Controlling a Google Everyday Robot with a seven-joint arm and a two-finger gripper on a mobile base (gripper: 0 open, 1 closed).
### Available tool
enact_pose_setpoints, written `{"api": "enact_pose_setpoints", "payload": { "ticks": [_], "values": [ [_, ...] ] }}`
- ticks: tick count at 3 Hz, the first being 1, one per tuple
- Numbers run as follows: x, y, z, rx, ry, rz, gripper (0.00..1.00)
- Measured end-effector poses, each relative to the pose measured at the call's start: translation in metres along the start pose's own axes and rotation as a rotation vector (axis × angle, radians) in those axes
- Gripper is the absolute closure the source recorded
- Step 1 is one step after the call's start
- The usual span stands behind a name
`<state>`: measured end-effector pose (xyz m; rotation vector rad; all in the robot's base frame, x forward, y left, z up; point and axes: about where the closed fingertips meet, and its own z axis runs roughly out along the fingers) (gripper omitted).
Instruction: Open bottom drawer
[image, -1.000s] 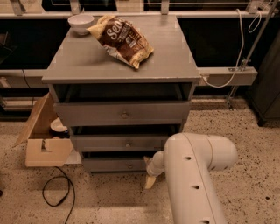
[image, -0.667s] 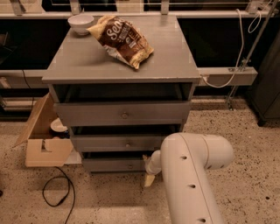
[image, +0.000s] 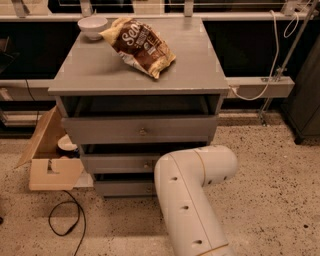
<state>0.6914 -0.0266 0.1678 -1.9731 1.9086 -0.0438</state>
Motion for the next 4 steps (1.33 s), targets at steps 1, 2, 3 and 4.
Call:
{"api": "enact_pose_setpoints", "payload": {
  "ticks": [1,2,3,4],
  "values": [
    [0.005,-0.001,0.018,-0.023,0.014,0.019,0.27],
    [0.009,0.005,0.013,-0.036,-0.036,0.038,0.50],
    [0.009,0.008,0.002,-0.044,-0.070,0.029,0.73],
    [0.007,0.007,-0.003,-0.044,-0.070,0.029,1.00]
  ]
}}
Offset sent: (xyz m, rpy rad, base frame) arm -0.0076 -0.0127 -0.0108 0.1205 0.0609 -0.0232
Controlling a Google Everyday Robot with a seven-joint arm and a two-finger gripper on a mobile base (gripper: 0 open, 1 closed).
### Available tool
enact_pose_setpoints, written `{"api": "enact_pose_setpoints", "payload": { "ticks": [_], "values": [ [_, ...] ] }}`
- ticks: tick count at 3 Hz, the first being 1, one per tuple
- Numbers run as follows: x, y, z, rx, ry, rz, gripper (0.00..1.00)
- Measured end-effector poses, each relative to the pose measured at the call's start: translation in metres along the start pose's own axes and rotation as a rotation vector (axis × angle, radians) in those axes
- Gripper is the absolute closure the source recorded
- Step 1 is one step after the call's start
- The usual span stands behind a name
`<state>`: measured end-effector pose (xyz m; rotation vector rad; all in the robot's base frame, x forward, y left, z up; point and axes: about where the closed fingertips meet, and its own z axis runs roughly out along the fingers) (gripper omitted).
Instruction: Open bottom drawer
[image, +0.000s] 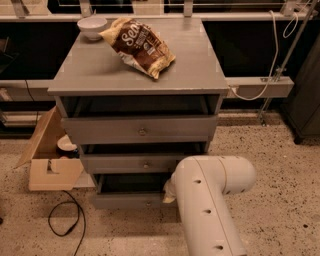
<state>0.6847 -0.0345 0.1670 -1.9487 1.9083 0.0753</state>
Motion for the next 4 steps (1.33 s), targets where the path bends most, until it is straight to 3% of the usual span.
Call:
{"api": "enact_pose_setpoints", "payload": {
  "ticks": [1,2,3,4],
  "values": [
    [0.000,0.000,0.000,0.000,0.000,0.000,0.00],
    [0.000,0.001,0.000,-0.004,-0.008,0.002,0.00],
    [-0.001,0.005,0.000,-0.032,-0.064,0.013,0.00],
    [-0.012,0.008,-0.010,-0.066,-0.053,0.011,0.00]
  ]
}}
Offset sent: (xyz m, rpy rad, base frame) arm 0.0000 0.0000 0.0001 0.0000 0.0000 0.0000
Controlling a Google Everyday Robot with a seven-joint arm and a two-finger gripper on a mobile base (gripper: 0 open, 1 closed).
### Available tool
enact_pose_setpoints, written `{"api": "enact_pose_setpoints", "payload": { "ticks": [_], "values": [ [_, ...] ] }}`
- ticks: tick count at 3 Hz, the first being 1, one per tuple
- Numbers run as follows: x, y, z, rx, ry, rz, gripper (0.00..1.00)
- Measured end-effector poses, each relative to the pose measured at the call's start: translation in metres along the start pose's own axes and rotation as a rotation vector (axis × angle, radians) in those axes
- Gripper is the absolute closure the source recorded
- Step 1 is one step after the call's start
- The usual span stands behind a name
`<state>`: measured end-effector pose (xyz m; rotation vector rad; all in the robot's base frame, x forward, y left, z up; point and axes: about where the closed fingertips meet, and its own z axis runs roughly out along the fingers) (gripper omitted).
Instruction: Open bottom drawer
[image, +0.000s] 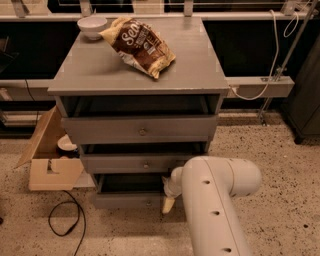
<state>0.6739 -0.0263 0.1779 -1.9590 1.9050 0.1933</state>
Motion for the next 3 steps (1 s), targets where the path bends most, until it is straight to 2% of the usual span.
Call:
{"api": "enact_pose_setpoints", "payload": {
  "ticks": [1,2,3],
  "values": [
    [0.000,0.037,-0.003,-0.097,0.086,0.057,0.00],
    [0.008,0.061,-0.004,-0.157,0.139,0.115,0.00],
    [0.018,0.082,-0.011,-0.191,0.169,0.177,0.18]
  ]
}}
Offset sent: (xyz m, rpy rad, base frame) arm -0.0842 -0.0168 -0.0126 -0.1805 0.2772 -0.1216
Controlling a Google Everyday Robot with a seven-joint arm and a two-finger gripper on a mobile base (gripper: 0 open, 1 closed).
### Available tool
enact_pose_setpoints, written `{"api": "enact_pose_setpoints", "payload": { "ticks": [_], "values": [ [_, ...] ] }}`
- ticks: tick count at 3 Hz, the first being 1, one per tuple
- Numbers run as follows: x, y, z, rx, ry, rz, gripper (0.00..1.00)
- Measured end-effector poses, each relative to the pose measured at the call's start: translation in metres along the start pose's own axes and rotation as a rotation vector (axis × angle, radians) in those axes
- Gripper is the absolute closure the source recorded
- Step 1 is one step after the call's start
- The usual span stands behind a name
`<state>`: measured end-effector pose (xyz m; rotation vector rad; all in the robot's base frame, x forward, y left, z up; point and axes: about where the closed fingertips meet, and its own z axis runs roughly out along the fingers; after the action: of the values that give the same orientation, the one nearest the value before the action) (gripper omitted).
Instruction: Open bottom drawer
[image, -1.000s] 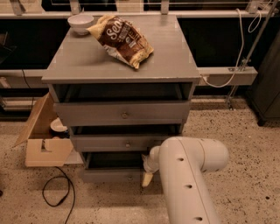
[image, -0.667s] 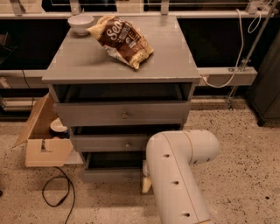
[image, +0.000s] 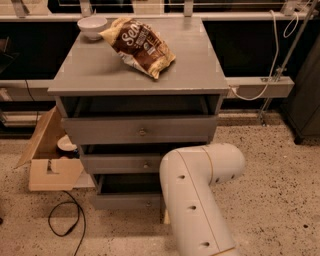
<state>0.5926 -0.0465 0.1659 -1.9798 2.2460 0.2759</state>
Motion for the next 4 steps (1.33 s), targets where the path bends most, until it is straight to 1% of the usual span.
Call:
{"api": "enact_pose_setpoints", "payload": {
  "ticks": [1,2,3,4],
  "values": [
    [-0.002,0.023,-0.013,-0.001,0.006,0.017,0.50],
    [-0.005,0.038,-0.021,0.010,-0.006,0.009,0.73],
    [0.002,0.065,-0.023,0.050,-0.073,-0.007,0.96],
    [0.016,0.092,-0.021,0.113,-0.164,0.000,1.00]
  ]
}}
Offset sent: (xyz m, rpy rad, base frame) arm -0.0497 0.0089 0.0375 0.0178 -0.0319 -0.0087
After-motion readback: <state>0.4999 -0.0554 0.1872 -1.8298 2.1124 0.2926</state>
